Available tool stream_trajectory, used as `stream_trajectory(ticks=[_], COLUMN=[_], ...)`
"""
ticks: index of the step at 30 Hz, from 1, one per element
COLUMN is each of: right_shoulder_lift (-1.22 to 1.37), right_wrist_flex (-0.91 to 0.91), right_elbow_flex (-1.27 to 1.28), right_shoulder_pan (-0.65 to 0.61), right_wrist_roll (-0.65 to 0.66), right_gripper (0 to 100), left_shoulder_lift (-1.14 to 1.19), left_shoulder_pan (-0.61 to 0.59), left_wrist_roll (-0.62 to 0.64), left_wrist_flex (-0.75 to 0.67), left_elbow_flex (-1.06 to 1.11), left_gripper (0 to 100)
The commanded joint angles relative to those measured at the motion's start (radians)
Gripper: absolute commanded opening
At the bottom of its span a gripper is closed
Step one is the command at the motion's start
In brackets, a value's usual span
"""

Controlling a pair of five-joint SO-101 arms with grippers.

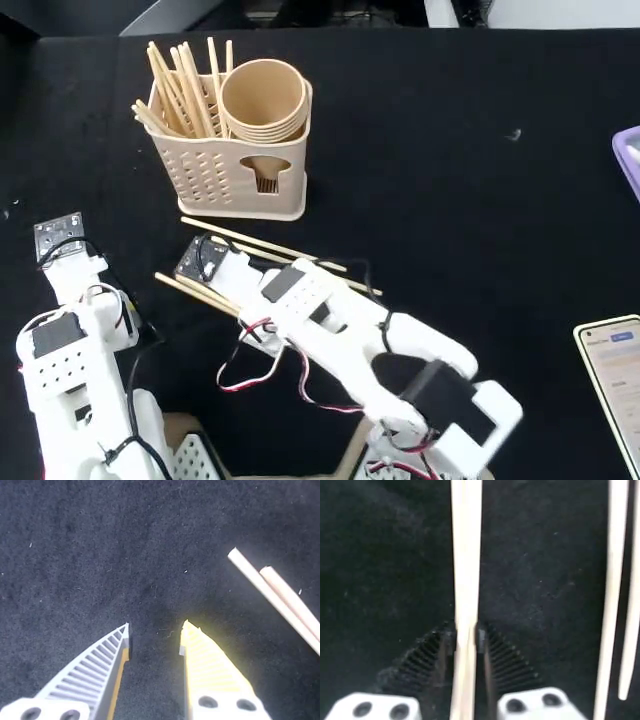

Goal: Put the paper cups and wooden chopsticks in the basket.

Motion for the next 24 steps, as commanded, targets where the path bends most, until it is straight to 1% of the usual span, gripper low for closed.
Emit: stream_trajectory(ticks=[1, 5, 8, 12, 16, 21, 24], right_shoulder_lift=[-0.11, -0.251, -0.361, -0.458, -0.458, -0.458, -0.449], right_wrist_flex=[0.044, 0.104, 0.147, 0.161, 0.152, 0.078, 0.051], right_elbow_flex=[-0.022, -0.021, -0.021, -0.008, 0.024, 0.053, 0.064], right_shoulder_pan=[0.021, 0.06, 0.095, 0.132, 0.132, 0.163, 0.157], right_wrist_roll=[-0.018, -0.011, 0.034, 0.046, 0.046, 0.046, 0.046], right_gripper=[1.2, 1.1, 1.1, 1.1, 1.1, 1.1, 1.1], left_shoulder_lift=[-0.009, -0.009, -0.009, -0.009, -0.009, -0.009, -0.009], left_shoulder_pan=[0.007, 0.007, 0.007, 0.007, 0.007, 0.007, 0.007], left_wrist_roll=[0.006, 0.006, 0.006, 0.006, 0.006, 0.006, 0.006], left_wrist_flex=[-0.018, -0.018, -0.018, -0.018, -0.018, -0.018, -0.018], left_elbow_flex=[-0.007, -0.007, -0.007, -0.007, -0.007, -0.007, -0.007], left_gripper=[17, 17, 17, 17, 17, 17, 17])
